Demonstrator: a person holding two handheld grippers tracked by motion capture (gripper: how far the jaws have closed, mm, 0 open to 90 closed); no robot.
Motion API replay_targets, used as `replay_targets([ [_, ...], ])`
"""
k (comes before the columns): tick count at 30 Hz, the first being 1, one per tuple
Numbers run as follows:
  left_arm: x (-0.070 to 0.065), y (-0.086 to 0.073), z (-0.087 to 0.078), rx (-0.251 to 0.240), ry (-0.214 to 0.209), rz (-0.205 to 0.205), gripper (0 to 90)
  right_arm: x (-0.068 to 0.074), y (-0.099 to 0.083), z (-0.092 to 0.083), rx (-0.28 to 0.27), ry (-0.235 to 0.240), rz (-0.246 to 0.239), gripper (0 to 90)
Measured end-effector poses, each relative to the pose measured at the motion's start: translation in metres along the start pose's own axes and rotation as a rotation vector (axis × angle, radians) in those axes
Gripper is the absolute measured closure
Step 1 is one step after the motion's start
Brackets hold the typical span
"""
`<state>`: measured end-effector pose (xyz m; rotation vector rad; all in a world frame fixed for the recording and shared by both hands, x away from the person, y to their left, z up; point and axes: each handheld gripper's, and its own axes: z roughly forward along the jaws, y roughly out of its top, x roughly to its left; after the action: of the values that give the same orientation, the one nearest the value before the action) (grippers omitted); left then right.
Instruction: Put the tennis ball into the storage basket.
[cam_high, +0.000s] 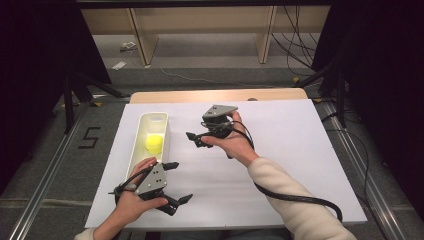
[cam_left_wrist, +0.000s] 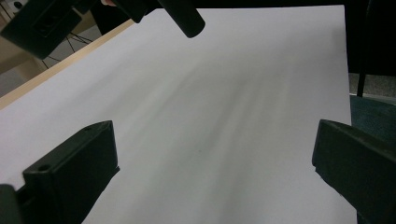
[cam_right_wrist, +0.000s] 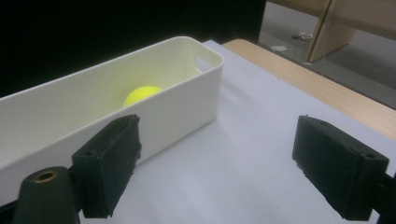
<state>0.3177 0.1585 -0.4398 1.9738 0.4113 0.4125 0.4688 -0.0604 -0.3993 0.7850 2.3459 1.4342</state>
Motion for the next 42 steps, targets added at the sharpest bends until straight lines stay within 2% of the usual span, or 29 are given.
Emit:
replay_targets([
  [9, 0.000, 0.000, 0.000, 0.002, 0.007, -0.003, 0.0, -0.009, -0.012, -0.016, -0.001, -0.023, 0.023, 16.2],
  [16, -0.001, 0.000, 0.001, -0.006, -0.034, -0.013, 0.0, -0.015, -0.020, -0.030, -0.012, -0.044, 0.035, 16.5],
  [24, 0.000, 0.000, 0.000, 0.001, 0.001, -0.003, 0.0, -0.021, -0.033, -0.046, -0.011, -0.065, 0.055, 16.8],
  [33, 0.001, 0.000, 0.000, 0.002, 0.003, -0.004, 0.0, -0.028, -0.047, -0.063, -0.017, -0.088, 0.077, 16.9],
  [42, 0.002, 0.000, 0.000, -0.001, 0.005, -0.006, 0.0, -0.032, -0.053, -0.076, -0.034, -0.107, 0.096, 16.9],
])
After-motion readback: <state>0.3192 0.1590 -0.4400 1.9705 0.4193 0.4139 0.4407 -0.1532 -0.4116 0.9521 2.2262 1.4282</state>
